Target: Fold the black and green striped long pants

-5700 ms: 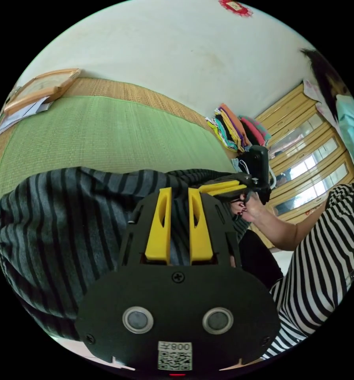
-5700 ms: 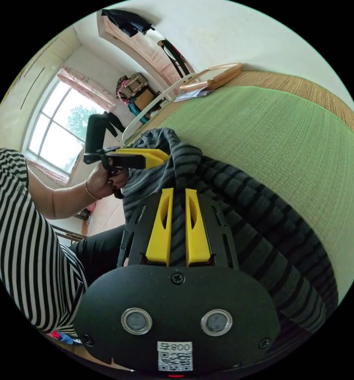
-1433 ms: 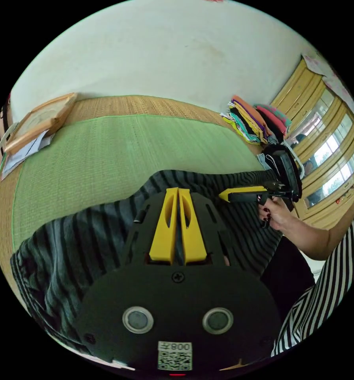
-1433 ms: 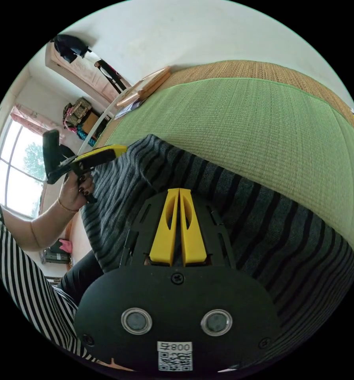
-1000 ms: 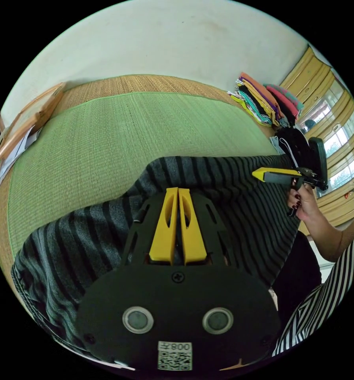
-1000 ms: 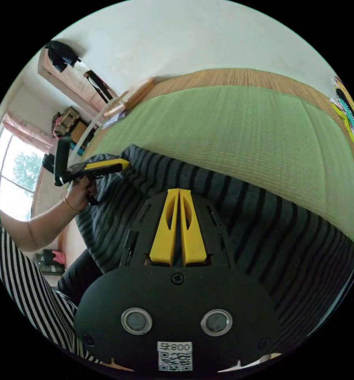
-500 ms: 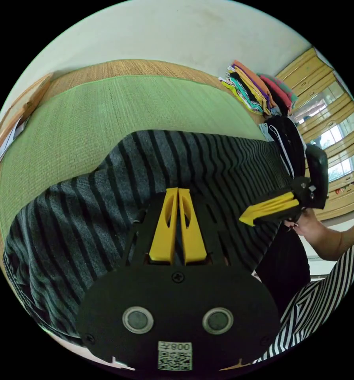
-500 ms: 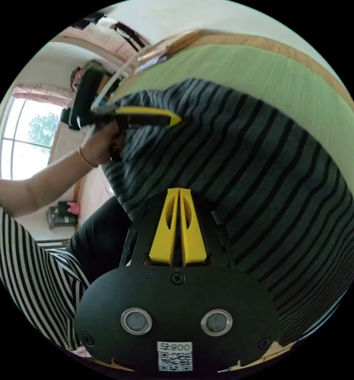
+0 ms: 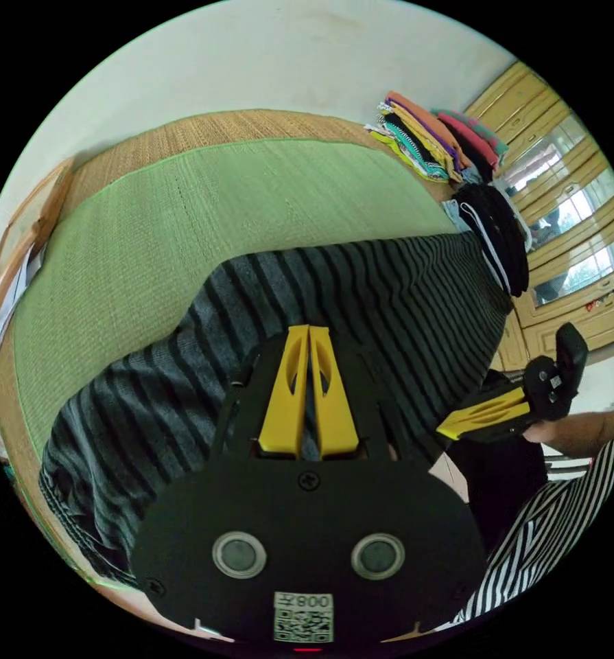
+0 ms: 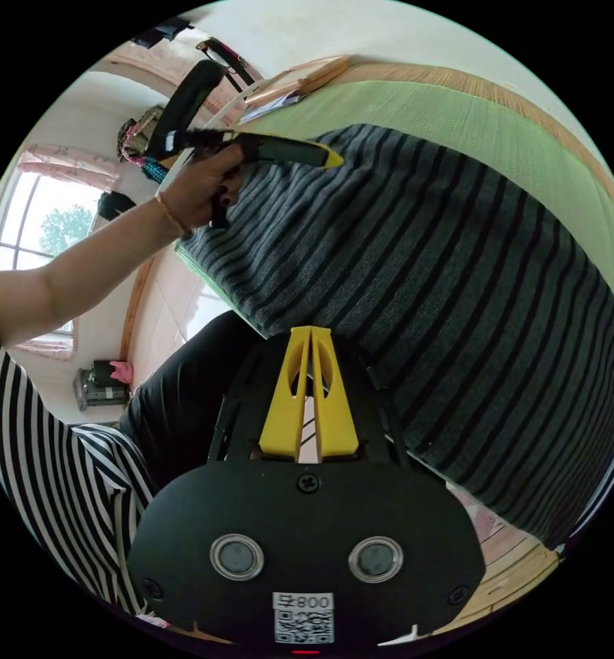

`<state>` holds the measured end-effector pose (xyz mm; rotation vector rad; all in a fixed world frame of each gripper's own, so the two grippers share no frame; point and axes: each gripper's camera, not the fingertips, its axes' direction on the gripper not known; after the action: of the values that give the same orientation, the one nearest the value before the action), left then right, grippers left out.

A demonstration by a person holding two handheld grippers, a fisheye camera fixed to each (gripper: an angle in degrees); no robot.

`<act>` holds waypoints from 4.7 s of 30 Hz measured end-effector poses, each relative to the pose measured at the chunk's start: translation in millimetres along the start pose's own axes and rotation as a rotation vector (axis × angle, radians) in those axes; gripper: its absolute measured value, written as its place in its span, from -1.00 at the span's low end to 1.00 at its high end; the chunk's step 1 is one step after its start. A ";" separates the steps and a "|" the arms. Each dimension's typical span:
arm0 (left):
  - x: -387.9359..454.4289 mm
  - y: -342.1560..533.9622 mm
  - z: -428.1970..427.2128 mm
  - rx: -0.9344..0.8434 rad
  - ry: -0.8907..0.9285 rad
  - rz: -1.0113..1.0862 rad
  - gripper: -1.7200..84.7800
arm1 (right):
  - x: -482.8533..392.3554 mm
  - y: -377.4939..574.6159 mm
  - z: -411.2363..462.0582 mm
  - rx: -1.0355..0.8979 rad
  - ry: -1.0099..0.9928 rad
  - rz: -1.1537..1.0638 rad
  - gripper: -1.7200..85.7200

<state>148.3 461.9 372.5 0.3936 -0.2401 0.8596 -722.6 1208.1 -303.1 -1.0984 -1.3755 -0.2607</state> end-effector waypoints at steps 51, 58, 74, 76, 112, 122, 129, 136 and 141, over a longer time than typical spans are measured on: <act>3.8 -71.8 234.7 0.002 0.184 0.111 -0.93 | 214.6 419.4 -171.2 0.609 0.033 0.832 -0.79; 68.1 -232.1 344.9 -0.053 0.324 0.332 -0.88 | 288.1 506.7 -207.1 0.791 0.067 1.001 -0.69; 141.5 -400.6 509.8 -0.147 0.365 0.477 -0.83 | 354.5 571.6 -216.3 0.854 0.003 1.038 -0.71; 144.7 -412.4 521.5 -0.150 0.363 0.473 -0.83 | 360.1 578.4 -216.8 0.868 -0.016 1.040 -0.72; 260.1 -626.4 641.9 -0.363 0.421 0.607 -0.88 | 384.7 608.5 -245.2 0.886 -0.108 0.913 -0.84; 284.4 -616.3 550.0 -0.321 0.398 0.707 -0.90 | 341.9 584.5 -275.1 0.938 -0.081 0.832 -0.85; 277.3 -591.9 467.7 -0.243 0.430 0.713 -0.90 | 291.1 552.4 -301.9 0.979 -0.066 0.713 -0.85; 242.4 -542.2 355.8 -0.106 0.457 0.697 -0.90 | 210.8 482.0 -332.2 0.954 -0.030 0.483 -0.85; 194.8 -497.9 280.9 -0.017 0.477 0.616 -0.90 | 153.0 412.2 -334.7 0.910 -0.072 0.296 -0.85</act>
<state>643.1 182.4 577.0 0.0818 0.0849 1.5245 -170.8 1238.4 -302.6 -0.5201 -1.1648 0.5833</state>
